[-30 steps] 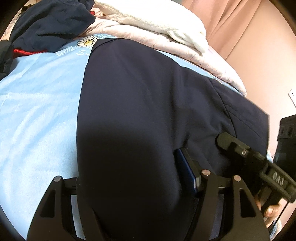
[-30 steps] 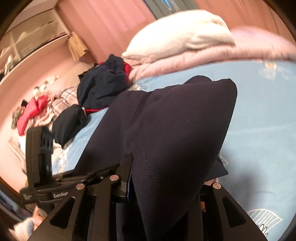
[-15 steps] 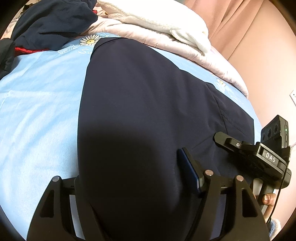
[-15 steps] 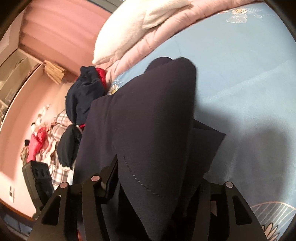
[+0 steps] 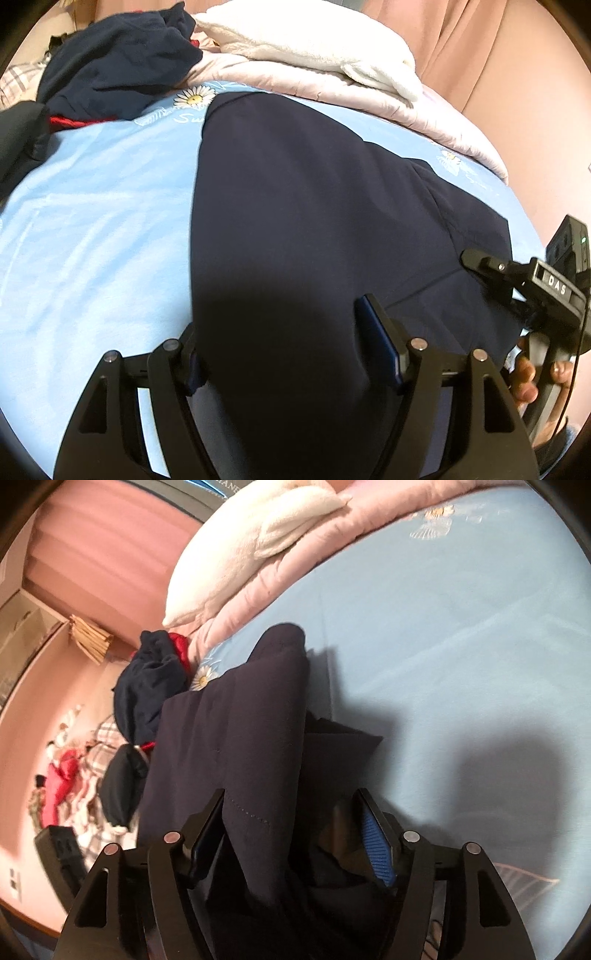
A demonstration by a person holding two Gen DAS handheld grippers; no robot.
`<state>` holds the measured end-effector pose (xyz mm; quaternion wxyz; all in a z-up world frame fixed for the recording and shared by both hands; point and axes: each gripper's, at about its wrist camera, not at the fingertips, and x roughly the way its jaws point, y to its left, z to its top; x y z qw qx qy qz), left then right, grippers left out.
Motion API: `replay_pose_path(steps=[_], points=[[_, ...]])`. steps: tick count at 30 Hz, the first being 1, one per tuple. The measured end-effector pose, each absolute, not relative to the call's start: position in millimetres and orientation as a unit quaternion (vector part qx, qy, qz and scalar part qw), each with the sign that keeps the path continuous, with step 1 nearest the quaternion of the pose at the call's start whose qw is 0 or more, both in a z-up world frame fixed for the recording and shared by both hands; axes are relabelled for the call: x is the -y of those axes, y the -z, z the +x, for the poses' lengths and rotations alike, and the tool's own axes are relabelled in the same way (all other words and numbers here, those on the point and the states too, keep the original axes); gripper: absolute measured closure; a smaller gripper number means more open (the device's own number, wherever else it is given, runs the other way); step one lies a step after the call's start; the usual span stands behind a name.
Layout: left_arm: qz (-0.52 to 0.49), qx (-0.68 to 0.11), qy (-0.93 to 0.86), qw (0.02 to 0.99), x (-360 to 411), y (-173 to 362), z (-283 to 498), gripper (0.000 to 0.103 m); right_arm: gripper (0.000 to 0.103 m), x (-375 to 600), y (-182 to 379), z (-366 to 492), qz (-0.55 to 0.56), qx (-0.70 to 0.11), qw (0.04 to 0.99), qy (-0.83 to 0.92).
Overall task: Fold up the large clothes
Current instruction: 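Lower the navy bundle onto the bedspread with both tools, then open the left tool and release the bundle while the right tool holds its edge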
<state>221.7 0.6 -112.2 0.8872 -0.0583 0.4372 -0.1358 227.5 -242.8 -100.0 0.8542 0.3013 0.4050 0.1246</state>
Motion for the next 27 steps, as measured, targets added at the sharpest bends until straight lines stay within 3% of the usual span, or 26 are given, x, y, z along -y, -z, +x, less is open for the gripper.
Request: replay_pose_path(steps=[17,25,27], points=[[-0.013,-0.446,0.125,0.886,-8,117,195,0.03,0.03,241,68,189,0.165,-0.367,0.915,-0.021],[-0.004,-0.453,0.123,0.883,-5,116,179,0.03,0.03,212,48,147,0.104,-0.326,0.934,-0.104],[-0.001,-0.452,0.123,0.883,-4,116,174,0.03,0.039,204,48,140,0.091,-0.323,0.934,-0.124]])
